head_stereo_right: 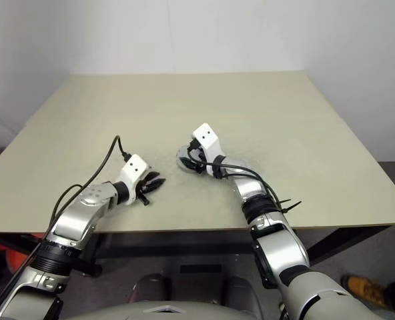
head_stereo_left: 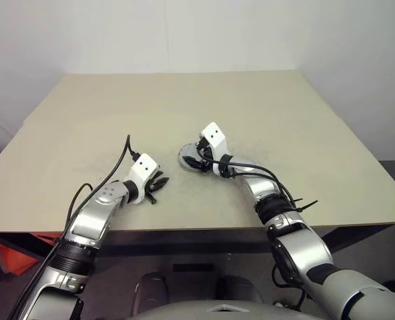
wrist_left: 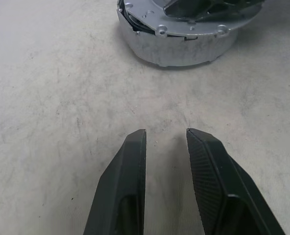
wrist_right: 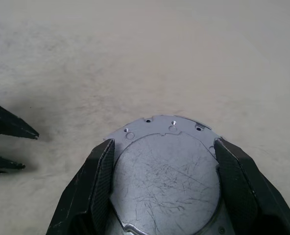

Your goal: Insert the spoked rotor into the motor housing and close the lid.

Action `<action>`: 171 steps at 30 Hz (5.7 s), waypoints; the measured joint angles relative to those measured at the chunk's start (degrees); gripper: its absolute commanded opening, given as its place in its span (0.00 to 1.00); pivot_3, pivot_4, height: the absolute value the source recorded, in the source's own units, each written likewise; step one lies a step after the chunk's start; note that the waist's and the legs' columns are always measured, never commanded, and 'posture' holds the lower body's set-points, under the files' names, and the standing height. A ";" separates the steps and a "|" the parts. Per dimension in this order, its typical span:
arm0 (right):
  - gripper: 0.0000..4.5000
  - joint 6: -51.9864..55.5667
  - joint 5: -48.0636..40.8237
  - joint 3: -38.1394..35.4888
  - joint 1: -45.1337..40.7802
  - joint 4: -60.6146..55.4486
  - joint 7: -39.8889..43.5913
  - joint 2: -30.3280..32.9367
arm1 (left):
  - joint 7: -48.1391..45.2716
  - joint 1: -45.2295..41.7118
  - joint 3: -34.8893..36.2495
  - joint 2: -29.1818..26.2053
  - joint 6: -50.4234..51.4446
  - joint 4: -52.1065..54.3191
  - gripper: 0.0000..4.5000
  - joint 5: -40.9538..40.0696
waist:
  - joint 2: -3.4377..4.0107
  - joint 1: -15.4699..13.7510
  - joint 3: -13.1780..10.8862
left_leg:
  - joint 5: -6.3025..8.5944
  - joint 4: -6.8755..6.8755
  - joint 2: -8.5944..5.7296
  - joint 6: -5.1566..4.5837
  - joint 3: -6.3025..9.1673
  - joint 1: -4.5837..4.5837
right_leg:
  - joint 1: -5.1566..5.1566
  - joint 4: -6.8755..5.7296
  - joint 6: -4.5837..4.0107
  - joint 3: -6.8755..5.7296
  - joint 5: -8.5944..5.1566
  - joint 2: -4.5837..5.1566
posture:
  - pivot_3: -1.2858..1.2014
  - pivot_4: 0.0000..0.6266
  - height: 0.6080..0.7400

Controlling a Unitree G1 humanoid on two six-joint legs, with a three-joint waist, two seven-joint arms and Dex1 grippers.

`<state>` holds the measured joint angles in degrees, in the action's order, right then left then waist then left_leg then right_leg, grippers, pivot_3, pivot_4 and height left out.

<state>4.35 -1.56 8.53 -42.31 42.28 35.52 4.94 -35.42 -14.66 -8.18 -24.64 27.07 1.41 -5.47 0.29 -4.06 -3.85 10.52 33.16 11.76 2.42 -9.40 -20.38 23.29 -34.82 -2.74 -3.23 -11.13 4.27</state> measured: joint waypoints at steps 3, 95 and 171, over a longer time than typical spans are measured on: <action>0.71 0.87 -0.74 -1.33 -0.71 0.63 -0.60 -0.53 | -0.01 0.22 0.11 0.00 0.02 0.07 0.31 -0.04 | 0.00 0.06 0.00 | 0.00 0.04 0.00 0.00 0.00 0.01 | 0.00 -0.02 -0.02 0.00 0.01 0.00 | 0.52 0.00 1.00; 0.99 3.58 1.51 -1.08 -1.63 -4.46 -2.65 1.10 | -4.55 -31.26 14.43 14.01 10.75 -42.69 0.00 -13.59 | -0.06 -1.53 -0.03 | 0.03 -0.01 -0.03 -0.07 0.00 0.06 | -0.21 0.11 -0.08 -0.01 0.00 0.04 | 0.52 0.00 1.00; 0.57 49.81 -32.32 -39.04 -6.19 -2.53 -18.85 -6.54 | -2.26 -26.54 13.09 12.92 9.54 -34.91 0.00 -12.02 | -0.06 -1.47 -0.05 | -0.36 -0.75 -0.01 0.60 -0.14 0.22 | 0.10 0.18 -0.19 -0.01 -0.14 0.01 | 0.52 0.00 1.00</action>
<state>54.16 -33.88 -30.51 -48.50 39.75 16.67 -1.59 -37.68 -41.20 4.90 -11.72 36.61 -33.50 -17.49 0.22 -5.53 -3.91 10.16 32.41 11.75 3.01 -9.53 -20.16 23.39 -34.64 -2.93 -3.24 -11.27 4.28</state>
